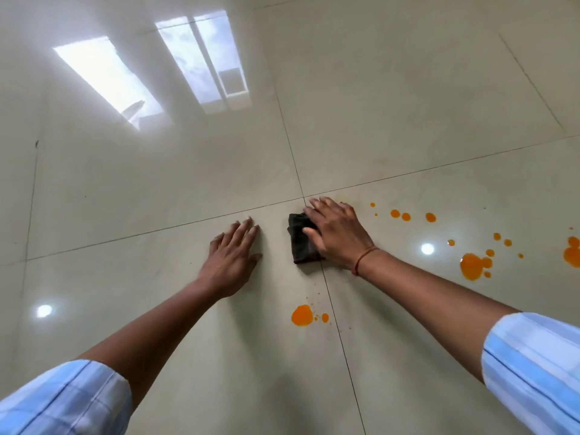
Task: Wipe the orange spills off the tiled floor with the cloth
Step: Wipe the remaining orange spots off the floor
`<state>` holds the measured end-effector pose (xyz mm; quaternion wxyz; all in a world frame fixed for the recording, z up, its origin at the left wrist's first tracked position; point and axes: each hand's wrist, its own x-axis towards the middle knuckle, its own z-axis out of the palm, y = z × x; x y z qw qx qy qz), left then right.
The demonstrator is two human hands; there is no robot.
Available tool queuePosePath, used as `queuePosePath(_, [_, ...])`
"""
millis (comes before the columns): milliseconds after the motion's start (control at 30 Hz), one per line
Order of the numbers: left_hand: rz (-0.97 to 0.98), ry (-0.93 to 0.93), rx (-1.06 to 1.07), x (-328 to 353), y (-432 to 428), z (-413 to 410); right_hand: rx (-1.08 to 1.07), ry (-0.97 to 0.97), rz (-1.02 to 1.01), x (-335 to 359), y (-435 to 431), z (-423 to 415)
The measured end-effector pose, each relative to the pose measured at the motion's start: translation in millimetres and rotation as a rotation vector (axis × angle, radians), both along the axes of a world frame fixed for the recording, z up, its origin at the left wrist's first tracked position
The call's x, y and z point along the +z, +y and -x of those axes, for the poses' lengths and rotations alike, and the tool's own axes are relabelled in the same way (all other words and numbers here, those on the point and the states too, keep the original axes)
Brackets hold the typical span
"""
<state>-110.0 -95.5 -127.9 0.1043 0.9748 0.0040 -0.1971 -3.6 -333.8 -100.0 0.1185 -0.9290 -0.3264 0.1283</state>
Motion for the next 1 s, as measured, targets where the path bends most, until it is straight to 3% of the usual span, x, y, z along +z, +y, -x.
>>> queuePosePath(167, [0.024, -0.034, 0.016, -11, -1, 5, -0.082, 0.048, 0.191, -34, 33, 17])
queuePosePath(333, [0.017, -0.091, -0.002, -17, 2, 8, -0.054, 0.03, 0.179, -39, 59, 32])
queuePosePath(533, [0.034, -0.129, 0.017, -17, -3, 11, 0.073, 0.058, 0.18, -36, 36, 124])
queuePosePath(767, [0.007, -0.159, 0.02, -22, -4, 12, 0.003, -0.012, 0.177, -40, 41, 129])
queuePosePath(900, [0.017, -0.149, 0.046, -17, -10, 12, 0.134, -0.036, 0.121, -38, -12, 163])
queuePosePath(1000, [0.053, -0.145, 0.088, -12, -16, 8, 0.117, -0.033, 0.12, -40, -7, 126])
